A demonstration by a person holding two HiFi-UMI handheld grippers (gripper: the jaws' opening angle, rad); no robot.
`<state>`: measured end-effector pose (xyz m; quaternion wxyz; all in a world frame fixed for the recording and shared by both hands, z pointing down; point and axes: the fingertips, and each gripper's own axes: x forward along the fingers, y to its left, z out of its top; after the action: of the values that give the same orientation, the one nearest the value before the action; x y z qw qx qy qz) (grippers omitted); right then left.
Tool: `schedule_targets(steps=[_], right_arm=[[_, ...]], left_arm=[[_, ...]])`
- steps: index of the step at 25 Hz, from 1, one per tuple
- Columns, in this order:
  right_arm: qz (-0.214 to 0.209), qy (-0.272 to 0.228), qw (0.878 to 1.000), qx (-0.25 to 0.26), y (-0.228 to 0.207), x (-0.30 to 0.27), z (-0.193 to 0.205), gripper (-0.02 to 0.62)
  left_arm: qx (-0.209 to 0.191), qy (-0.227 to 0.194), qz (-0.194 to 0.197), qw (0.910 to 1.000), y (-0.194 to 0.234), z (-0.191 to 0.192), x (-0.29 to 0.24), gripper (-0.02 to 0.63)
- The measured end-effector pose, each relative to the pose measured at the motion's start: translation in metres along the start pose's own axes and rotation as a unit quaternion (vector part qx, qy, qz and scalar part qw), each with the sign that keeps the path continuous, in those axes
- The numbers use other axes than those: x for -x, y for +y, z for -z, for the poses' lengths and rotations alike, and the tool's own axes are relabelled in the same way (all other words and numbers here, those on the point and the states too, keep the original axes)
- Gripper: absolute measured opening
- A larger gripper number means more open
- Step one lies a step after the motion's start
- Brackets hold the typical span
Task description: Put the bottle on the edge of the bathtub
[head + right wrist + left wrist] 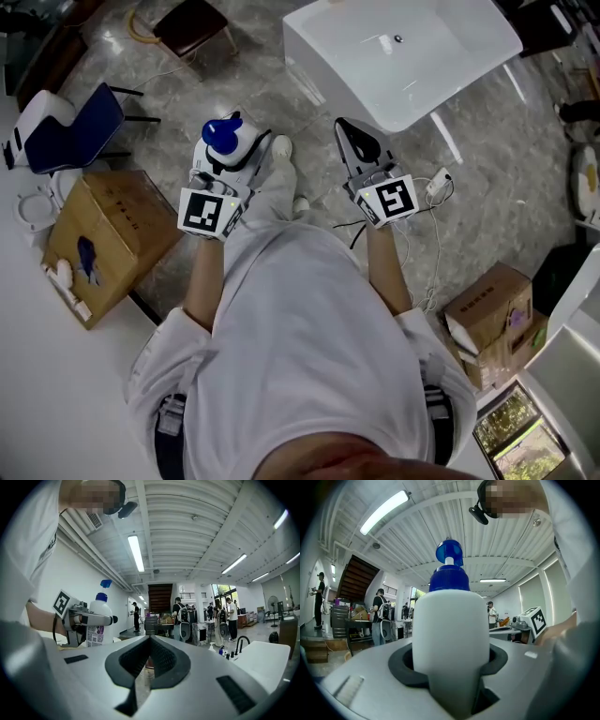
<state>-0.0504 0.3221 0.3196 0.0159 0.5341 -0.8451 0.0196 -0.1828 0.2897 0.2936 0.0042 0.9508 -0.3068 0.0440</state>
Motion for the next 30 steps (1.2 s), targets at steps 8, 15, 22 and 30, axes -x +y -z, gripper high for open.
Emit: schedule_targets(steps=[8,15,22,30], right_arm=[[-0.002,0.009,1.000,0.014,-0.053,-0.059,-0.004,0.002],[-0.004,0.018,1.000,0.023,-0.102,-0.135,-0.014,0.002],[0.003,0.024,1.000,0.014,-0.152,-0.199,-0.019,0.002],[0.016,0.020,1.000,-0.013,-0.192,-0.244,-0.009,0.002]], left_arm=[[0.008,-0.011,0.009,0.9999,0.047,0.003,-0.068,0.242],[0.016,-0.012,0.031,0.9993,0.108,0.001,-0.143,0.242],[0.017,-0.015,0.056,0.9982,0.155,-0.008,-0.196,0.242],[0.025,-0.013,0.049,0.9984,0.206,-0.001,-0.229,0.242]])
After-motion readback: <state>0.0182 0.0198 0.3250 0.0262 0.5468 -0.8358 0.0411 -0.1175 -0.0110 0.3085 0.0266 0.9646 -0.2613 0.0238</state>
